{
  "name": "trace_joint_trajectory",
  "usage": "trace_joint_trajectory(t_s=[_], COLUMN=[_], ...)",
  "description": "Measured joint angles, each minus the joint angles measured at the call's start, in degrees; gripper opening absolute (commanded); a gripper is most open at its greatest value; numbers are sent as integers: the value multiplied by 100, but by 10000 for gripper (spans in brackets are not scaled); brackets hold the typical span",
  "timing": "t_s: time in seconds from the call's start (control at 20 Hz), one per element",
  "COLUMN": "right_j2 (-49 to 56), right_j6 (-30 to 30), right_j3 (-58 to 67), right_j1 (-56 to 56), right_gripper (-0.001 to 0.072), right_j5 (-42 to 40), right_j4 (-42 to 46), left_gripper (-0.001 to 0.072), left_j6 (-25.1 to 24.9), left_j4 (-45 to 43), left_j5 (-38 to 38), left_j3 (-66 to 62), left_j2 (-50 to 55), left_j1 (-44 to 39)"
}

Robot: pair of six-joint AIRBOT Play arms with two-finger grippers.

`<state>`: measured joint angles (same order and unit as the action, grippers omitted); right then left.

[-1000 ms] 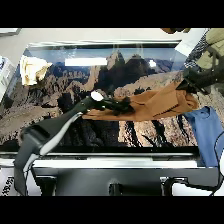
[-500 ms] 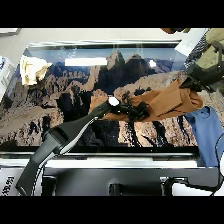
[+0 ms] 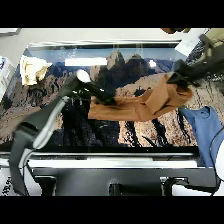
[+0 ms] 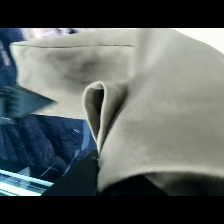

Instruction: Fold the clothes and pants, and hang the long-sleeved shirts on hangers.

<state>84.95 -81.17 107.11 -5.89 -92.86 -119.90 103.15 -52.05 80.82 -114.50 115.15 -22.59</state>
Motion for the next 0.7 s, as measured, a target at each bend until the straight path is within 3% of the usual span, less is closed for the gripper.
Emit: trace_joint_trajectory(t_s=[0.3, 0.7], right_j2=[341, 1355], right_j6=[503, 1106], right_j3=[0, 0], right_j1=[1432, 2815], right_gripper=[27, 29], right_j5=[804, 2050], right_j4=[214, 142], left_gripper=[15, 16], left_j6=[59, 59], left_j4=[-1252, -1532], left_j5=[1335, 1687], left_j3=[-2, -2], left_j2=[-1266, -1821], left_j1=[1617, 2702])
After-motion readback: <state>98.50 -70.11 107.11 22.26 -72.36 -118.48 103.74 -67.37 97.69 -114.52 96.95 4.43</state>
